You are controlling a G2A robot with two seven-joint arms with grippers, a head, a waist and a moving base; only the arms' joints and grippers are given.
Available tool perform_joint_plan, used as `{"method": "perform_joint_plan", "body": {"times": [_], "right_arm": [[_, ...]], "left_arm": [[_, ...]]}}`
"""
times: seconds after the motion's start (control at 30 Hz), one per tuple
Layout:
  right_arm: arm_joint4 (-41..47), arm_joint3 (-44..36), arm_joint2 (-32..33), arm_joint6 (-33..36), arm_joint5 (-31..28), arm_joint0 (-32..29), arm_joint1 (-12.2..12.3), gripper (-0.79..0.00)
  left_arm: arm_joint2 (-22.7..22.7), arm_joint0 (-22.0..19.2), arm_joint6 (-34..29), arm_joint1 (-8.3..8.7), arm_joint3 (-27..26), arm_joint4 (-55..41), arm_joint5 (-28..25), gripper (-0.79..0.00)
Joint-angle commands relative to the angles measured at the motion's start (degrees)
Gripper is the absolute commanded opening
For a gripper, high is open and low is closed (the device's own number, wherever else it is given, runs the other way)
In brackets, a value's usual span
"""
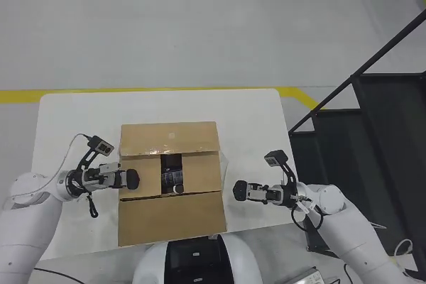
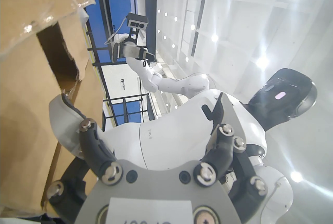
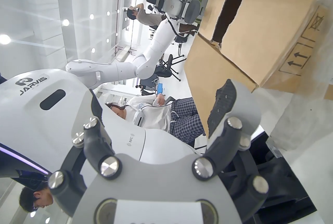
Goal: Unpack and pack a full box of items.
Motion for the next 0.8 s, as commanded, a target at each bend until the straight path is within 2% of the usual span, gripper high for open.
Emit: {"method": "perform_joint_plan", "body": {"times": [0.0, 0.13, 0.23, 0.33, 0.53, 0.77], "right_arm": [[-0.3, 0.5, -0.1, -0.2, -0.2, -0.2, 0.1, 0.0], [-0.5, 1.3, -0.1, -0.5, -0.5, -0.3, 0.3, 0.0], [-0.3, 1.5, -0.1, -0.7, -0.7, -0.3, 0.4, 0.0], [1.3, 1.0, 0.0, -0.6, -0.6, -0.4, 0.5, 0.0], [2.7, 0.9, 0.9, -0.5, -0.5, -0.7, 0.9, 0.0], [2.8, 1.8, 1.3, -1.3, -1.3, -0.7, 1.2, 0.0]], "left_arm": [[-0.4, -0.9, 0.0, 0.6, 2.2, 0.2, 0.0, 0.0], [-0.7, -3.5, 1.3, 0.32, 6.0, -0.8, -1.3, 0.0], [0.3, -5.6, 1.0, -0.7, 8.1, -5.7, -1.0, 0.0], [1.7, -8.7, 1.2, -1.63, 10.9, -6.0, -1.3, 0.0], [4.7, -14.7, 2.1, -3.97, 15.4, -8.3, -2.1, 0.0], [9.8, -22.6, 5.0, -7.61, 24.5, -9.8, -5.0, 0.0]]}}
